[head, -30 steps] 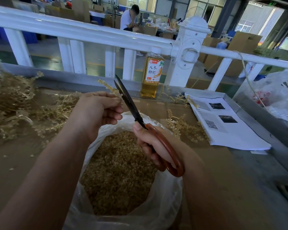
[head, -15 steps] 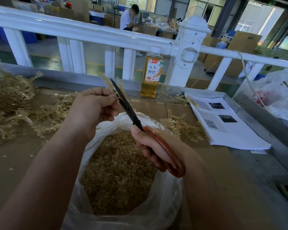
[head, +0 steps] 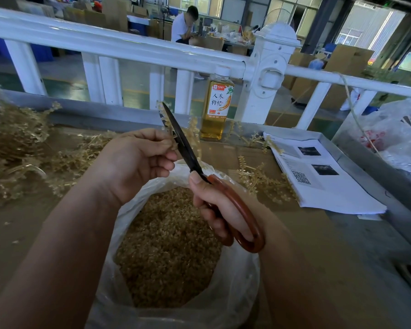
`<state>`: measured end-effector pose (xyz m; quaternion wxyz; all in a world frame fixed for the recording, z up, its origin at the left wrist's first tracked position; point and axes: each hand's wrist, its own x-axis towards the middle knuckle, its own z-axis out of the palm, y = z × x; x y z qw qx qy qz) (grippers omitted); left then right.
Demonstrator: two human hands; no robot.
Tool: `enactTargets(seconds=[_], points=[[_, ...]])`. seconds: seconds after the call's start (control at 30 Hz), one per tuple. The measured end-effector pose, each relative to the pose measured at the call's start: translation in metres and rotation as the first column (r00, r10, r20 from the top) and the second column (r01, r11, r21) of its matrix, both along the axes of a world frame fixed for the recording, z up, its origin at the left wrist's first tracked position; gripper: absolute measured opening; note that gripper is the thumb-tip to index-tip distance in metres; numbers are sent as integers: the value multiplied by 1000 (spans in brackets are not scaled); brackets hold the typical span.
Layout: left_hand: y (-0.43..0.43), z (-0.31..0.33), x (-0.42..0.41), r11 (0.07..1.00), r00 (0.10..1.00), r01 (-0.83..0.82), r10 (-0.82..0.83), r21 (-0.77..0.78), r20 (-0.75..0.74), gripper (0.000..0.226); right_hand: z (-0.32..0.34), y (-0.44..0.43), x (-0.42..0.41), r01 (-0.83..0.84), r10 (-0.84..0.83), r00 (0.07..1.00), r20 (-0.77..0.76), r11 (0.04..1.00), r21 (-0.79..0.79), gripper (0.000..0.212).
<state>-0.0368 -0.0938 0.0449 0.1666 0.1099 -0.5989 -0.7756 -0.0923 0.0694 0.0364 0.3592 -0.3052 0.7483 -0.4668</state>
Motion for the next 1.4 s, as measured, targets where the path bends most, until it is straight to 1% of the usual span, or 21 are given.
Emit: enactTargets(seconds=[0.07, 0.2, 0.3, 0.37, 0.43, 0.5, 0.57, 0.63, 0.7, 0.77, 0.8, 0.83, 0.87, 0.9, 0.93, 0.97, 1.03, 1.1, 1.17, 1.27, 1.4], points=[[-2, 0, 1, 999, 999, 35, -35, 19, -13, 7, 1, 1, 0, -17, 17, 999, 31, 1000, -8, 57], [-4, -1, 2, 998, 998, 59, -59, 14, -15, 7, 3, 0, 1, -38, 38, 997, 69, 999, 0, 53], [-4, -2, 2, 998, 998, 61, -61, 3, -11, 6, 3, -2, -1, -17, 15, 983, 182, 1000, 11, 44], [-4, -2, 1, 998, 998, 65, -65, 0, -8, 8, 4, -2, -2, -15, 11, 978, 208, 1000, 18, 42], [-4, -2, 1, 998, 998, 66, -66, 5, -6, 11, 5, -2, -1, -12, 9, 981, 192, 1000, 14, 46], [-4, -2, 2, 998, 998, 67, -67, 17, -3, 16, 5, -3, 1, -15, 12, 993, 116, 999, 30, 53], [-4, -2, 2, 998, 998, 60, -60, 27, -2, 19, 6, -2, 5, -31, 29, 997, 77, 999, 32, 50], [-2, -2, 1, 1000, 1000, 16, -16, 9, 8, 21, 8, -2, 9, -55, 65, 984, 166, 996, -67, 35], [1, -3, 0, 996, 998, -63, 64, -57, 21, 27, 11, -3, 11, -42, 74, 959, 272, 992, -123, 32], [3, -5, -2, 984, 990, -136, 140, -116, 24, 31, 12, -5, 12, -17, 57, 945, 323, 992, -126, 32], [4, -6, -3, 977, 985, -165, 169, -138, 22, 29, 11, -5, 10, -12, 40, 957, 286, 995, -99, 33], [3, -7, -3, 968, 980, -192, 198, -158, 18, 26, 8, -6, 7, -17, 21, 985, 174, 1000, -25, 37], [2, -8, -3, 958, 973, -224, 230, -180, 13, 22, 7, -7, 6, -11, 11, 1000, 3, 997, 75, 45], [0, -8, -3, 946, 965, -254, 261, -199, 8, 19, 5, -8, 5, -8, 30, 984, -175, 992, 128, 49], [-2, -8, -3, 937, 959, -276, 283, -214, 6, 18, 4, -7, 5, -12, 53, 959, -278, 989, 147, 47], [-3, -7, -2, 933, 956, -283, 292, -221, 9, 18, 4, -7, 6, -25, 74, 947, -313, 987, 157, 45], [-5, -7, -2, 944, 960, -269, 279, -191, 30, 18, 4, -6, 6, -51, 116, 929, -353, 981, 187, 54], [-6, -6, -1, 961, 964, -259, 264, -92, 44, 18, 3, -6, 6, -55, 137, 920, -368, 973, 223, 77], [-7, -6, -2, 959, 958, -284, 284, 6, 34, 18, 3, -5, 4, -46, 143, 914, -379, 966, 254, 91], [-11, -6, -3, 932, 937, -350, 350, 94, 20, 17, 4, -3, 1, -56, 156, 928, -339, 956, 288, 91], [-14, -7, -5, 897, 914, -405, 400, 177, 63, 20, 5, -3, 0, -76, 141, 961, -238, 961, 264, 86]])
